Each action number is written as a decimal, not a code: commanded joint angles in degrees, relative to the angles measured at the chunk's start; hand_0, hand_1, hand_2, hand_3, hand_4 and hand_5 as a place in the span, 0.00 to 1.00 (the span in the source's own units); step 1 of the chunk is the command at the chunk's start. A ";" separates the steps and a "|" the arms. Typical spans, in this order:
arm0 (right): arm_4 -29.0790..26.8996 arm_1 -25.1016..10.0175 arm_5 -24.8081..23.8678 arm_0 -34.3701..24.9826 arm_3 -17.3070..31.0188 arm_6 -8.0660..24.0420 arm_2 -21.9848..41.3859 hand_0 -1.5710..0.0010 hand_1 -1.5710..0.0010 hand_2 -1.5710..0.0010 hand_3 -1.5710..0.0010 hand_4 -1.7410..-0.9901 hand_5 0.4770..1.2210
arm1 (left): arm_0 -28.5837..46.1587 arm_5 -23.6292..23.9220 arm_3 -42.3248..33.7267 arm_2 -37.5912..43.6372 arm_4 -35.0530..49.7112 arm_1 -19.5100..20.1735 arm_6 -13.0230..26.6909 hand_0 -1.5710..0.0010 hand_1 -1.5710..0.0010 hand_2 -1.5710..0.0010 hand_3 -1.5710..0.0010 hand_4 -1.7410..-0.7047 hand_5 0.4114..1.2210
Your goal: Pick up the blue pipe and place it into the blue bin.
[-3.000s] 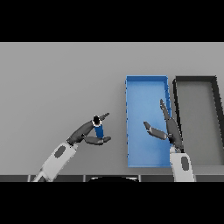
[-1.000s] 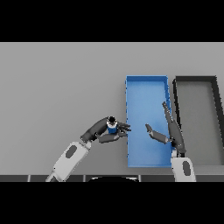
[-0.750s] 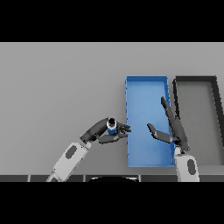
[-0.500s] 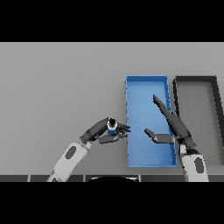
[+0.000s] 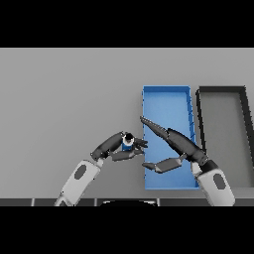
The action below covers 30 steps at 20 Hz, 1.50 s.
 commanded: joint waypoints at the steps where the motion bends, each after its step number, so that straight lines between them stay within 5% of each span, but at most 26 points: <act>1: -1.52 0.87 0.35 -1.32 1.08 1.37 0.64 1.00 1.00 1.00 1.00 0.68 0.06 | 0.13 -0.17 0.02 -0.07 -0.24 -0.32 0.11 0.00 0.00 0.00 0.00 0.26 1.00; 11: -2.39 7.41 4.64 -13.23 10.69 5.93 6.73 1.00 1.00 1.00 1.00 0.71 0.05 | 0.97 -5.37 0.56 1.84 1.04 -2.17 1.01 0.00 0.00 0.00 0.00 0.27 1.00; 14: -1.96 8.98 5.75 -15.72 14.24 6.79 7.43 0.98 0.93 0.92 0.97 0.69 0.05 | 1.41 -5.97 0.26 2.38 0.49 -2.73 -0.90 0.00 0.00 0.00 0.00 0.27 1.00; 15: -2.70 9.43 6.09 -17.04 14.92 7.26 7.34 0.89 0.85 0.84 0.91 0.65 0.06 | 1.05 -5.77 0.55 2.51 -0.07 -2.95 0.98 0.00 0.00 0.00 0.00 0.22 1.00; 17: -2.18 10.24 6.55 -17.67 15.89 6.56 8.14 0.60 0.58 0.58 0.68 0.48 0.06 | 1.50 -6.21 0.38 2.91 0.51 -3.26 2.87 0.00 0.00 0.03 0.27 0.14 1.00; 18: -1.20 10.17 6.69 -17.67 16.57 5.23 8.29 0.48 0.47 0.47 0.58 0.39 0.07 | 1.26 -5.73 0.94 3.04 -0.14 -3.71 3.18 0.00 0.00 0.02 0.26 0.11 1.00; 20: -1.67 11.63 6.08 -18.16 17.52 4.32 8.59 0.31 0.30 0.30 0.43 0.27 0.17 | 1.05 -6.06 1.06 3.58 -0.37 -3.86 0.89 0.00 0.00 0.01 0.22 0.07 1.00; 25: -0.10 13.45 5.15 -16.46 17.01 -0.33 9.06 0.10 0.10 0.10 0.14 0.36 0.70 | 1.18 -7.44 0.51 4.35 -0.71 -4.14 0.30 0.00 0.00 0.01 0.13 0.02 1.00; 30: -2.10 14.86 6.17 -14.40 15.97 1.55 8.11 0.03 0.03 0.03 0.05 0.33 0.90 | 1.73 -6.85 0.62 4.11 -1.66 -4.60 -0.51 0.00 0.00 0.01 0.09 0.01 1.00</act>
